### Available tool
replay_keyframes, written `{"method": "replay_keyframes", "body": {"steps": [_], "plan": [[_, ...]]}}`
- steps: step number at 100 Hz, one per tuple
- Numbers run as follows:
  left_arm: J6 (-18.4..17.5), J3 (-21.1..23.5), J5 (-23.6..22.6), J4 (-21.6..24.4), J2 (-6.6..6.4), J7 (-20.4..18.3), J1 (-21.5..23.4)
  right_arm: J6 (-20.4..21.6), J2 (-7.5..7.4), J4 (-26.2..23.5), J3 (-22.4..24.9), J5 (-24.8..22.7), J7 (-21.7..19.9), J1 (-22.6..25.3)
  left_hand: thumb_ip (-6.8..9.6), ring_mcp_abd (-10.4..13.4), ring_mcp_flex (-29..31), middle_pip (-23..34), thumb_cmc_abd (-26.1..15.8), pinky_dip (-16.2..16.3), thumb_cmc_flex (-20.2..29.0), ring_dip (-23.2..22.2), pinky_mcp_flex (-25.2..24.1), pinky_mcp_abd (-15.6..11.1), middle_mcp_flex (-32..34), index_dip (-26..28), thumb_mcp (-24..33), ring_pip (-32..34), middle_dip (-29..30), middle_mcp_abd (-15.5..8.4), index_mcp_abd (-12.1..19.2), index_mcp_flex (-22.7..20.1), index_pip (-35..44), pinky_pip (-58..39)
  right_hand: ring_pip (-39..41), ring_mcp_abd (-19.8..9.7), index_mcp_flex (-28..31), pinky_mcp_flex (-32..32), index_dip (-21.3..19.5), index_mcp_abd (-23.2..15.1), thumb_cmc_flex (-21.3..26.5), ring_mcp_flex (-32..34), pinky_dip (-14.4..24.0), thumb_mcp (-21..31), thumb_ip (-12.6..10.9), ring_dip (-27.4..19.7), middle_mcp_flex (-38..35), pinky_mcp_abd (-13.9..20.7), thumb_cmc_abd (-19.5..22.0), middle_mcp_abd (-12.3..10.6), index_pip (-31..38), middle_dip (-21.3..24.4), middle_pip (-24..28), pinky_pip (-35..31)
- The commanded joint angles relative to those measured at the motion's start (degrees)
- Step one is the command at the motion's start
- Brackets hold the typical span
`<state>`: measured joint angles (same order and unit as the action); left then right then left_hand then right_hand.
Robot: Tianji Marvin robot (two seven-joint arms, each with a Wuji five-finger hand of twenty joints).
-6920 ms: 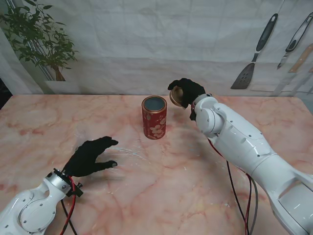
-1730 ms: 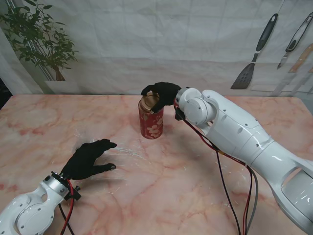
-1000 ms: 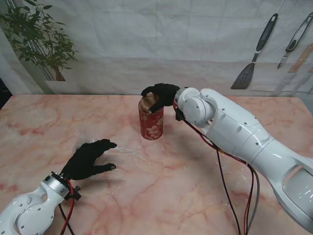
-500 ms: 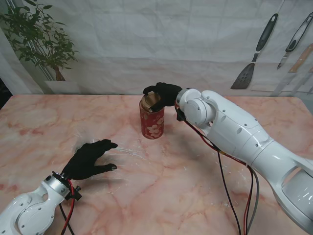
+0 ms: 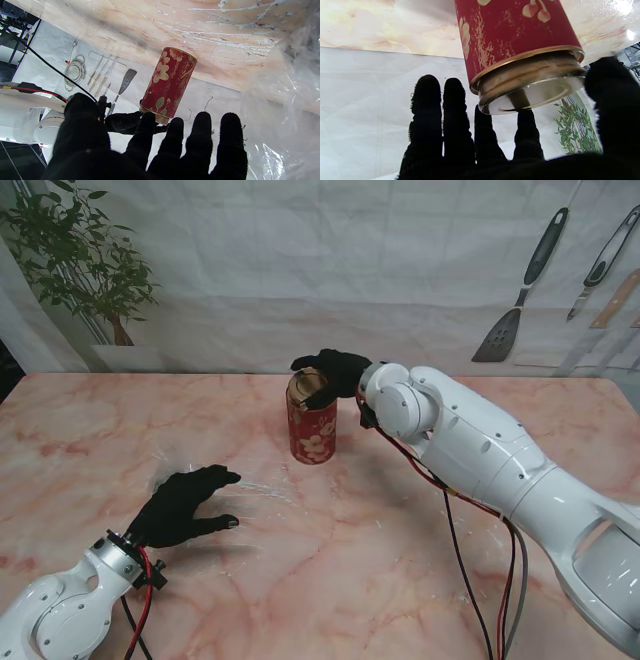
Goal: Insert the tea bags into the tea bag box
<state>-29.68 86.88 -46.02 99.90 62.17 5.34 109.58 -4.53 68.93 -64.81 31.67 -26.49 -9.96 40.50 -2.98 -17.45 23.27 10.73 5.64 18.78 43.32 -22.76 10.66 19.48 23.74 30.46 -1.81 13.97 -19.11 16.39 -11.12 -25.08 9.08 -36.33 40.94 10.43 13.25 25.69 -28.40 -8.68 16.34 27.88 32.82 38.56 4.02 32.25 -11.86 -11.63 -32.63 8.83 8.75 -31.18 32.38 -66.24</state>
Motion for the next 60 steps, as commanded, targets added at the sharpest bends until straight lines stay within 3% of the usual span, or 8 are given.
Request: {"method": "replay_keyframes", "body": {"steps": [1,5,22,27,30,41,45,60], "plan": [[-0.16,-0.02,0.25,0.14,-0.12,-0.89,-0.03,0.06,0.18,0.03,-0.22,-0.5,-0.61,-0.19,1.34,1.96,1.17,-0.17,-1.78,0.72,0.72,-0.53,0.06,-1.6,0.24,0.35,0.4,-0.89,0.2,-1.78,1.2,-1.82,0.48,-1.45,-0.53,1.01,-3.2,-0.57,-0.49,0.05,-2.53,-1.34,1.1,-0.86,-0.63,0.42,2.81,-1.79,0.83,1.14,-0.34,0.79,-1.23,0.33],[-0.16,-0.04,0.24,0.11,-0.12,-0.89,-0.04,0.08,0.22,0.11,-0.25,-0.51,-0.53,-0.21,1.35,2.0,1.19,-0.16,-1.8,0.72,0.73,-0.53,0.07,-1.61,0.28,0.34,0.41,-0.88,0.19,-1.81,1.2,-1.79,0.47,-1.46,-0.84,1.04,-3.8,-0.62,-3.32,0.21,-2.53,-1.5,1.95,-0.5,-0.57,0.85,2.99,-1.84,0.29,1.09,-5.9,0.51,-1.61,0.77],[-0.22,-0.04,0.31,0.07,-0.13,-0.99,-0.05,0.36,0.4,0.62,-0.5,-0.56,-0.18,-0.4,1.34,2.0,1.17,-0.14,-1.8,0.72,0.69,-0.53,0.06,-1.6,0.35,0.36,0.39,-0.89,0.19,-1.75,1.28,-1.82,0.49,-1.45,-1.07,1.09,-6.24,-0.94,-3.66,-0.45,-2.24,-1.81,2.11,-0.15,-0.84,0.78,3.01,-2.37,-1.03,0.67,-7.94,1.01,-2.73,0.77],[-0.24,-0.04,0.36,0.04,-0.12,-0.98,-0.06,0.5,0.45,0.79,-0.57,-0.52,-0.1,-0.45,1.34,2.05,1.19,-0.16,-1.78,0.72,0.71,-0.53,0.07,-1.59,0.28,0.36,0.39,-0.89,0.19,-1.78,1.21,-1.81,0.48,-1.46,-1.09,1.07,-5.66,-0.95,-2.38,-0.73,-2.1,-1.8,2.19,0.21,-0.9,0.8,2.98,-2.36,-1.36,0.58,-10.05,1.12,-3.33,0.79],[-0.24,-0.02,0.37,0.04,-0.13,-0.99,-0.06,0.55,0.47,0.87,-0.62,-0.54,-0.07,-0.49,1.34,1.95,1.17,-0.19,-1.83,0.72,0.68,-0.52,0.04,-1.56,0.22,0.36,0.39,-0.91,0.2,-1.78,1.23,-1.8,0.48,-1.44,-1.15,1.07,-5.2,-0.99,2.49,-0.92,-2.11,-1.87,2.32,0.18,-0.89,0.86,3.04,-2.37,-1.26,0.47,-10.61,0.92,-3.94,0.88],[-0.19,0.07,0.39,0.1,-0.15,-1.16,0.02,0.74,0.49,1.03,-0.48,-0.5,0.13,-0.39,1.34,1.9,1.15,-0.15,-1.77,0.72,0.71,-0.52,0.07,-1.58,0.31,0.35,0.4,-0.91,0.19,-1.8,1.25,-1.77,0.46,-1.44,-1.3,0.94,-5.2,-1.16,3.51,-0.97,-2.22,-2.15,2.31,0.31,-0.87,0.83,3.26,-2.37,-1.38,0.52,-10.86,1.15,-4.61,0.99],[-0.19,0.12,0.39,0.12,-0.15,-1.18,0.05,0.87,0.46,1.03,-0.27,-0.44,0.23,-0.24,1.34,1.97,1.16,-0.17,-1.79,0.71,0.66,-0.52,0.03,-1.53,0.3,0.36,0.38,-0.91,0.19,-1.84,1.26,-1.82,0.48,-1.41,-1.42,1.01,-4.8,-1.24,7.07,-1.02,-2.44,-2.32,2.4,0.87,-0.68,0.87,3.12,-2.47,-1.5,0.49,-10.82,0.94,-5.57,1.1],[-0.15,0.2,0.39,0.17,-0.17,-1.34,0.0,1.26,-0.08,0.18,1.18,-0.96,0.59,0.85,1.33,1.96,1.1,-0.19,-1.79,0.69,0.53,-0.49,-0.02,-1.43,0.32,0.35,0.35,-0.98,0.2,-1.86,1.28,-1.86,0.48,-1.35,-2.35,1.36,-4.79,-2.39,8.27,-0.94,-3.96,-3.53,2.28,2.03,-0.55,0.52,3.37,-3.09,-1.55,0.41,-10.87,1.71,-7.98,1.84]]}}
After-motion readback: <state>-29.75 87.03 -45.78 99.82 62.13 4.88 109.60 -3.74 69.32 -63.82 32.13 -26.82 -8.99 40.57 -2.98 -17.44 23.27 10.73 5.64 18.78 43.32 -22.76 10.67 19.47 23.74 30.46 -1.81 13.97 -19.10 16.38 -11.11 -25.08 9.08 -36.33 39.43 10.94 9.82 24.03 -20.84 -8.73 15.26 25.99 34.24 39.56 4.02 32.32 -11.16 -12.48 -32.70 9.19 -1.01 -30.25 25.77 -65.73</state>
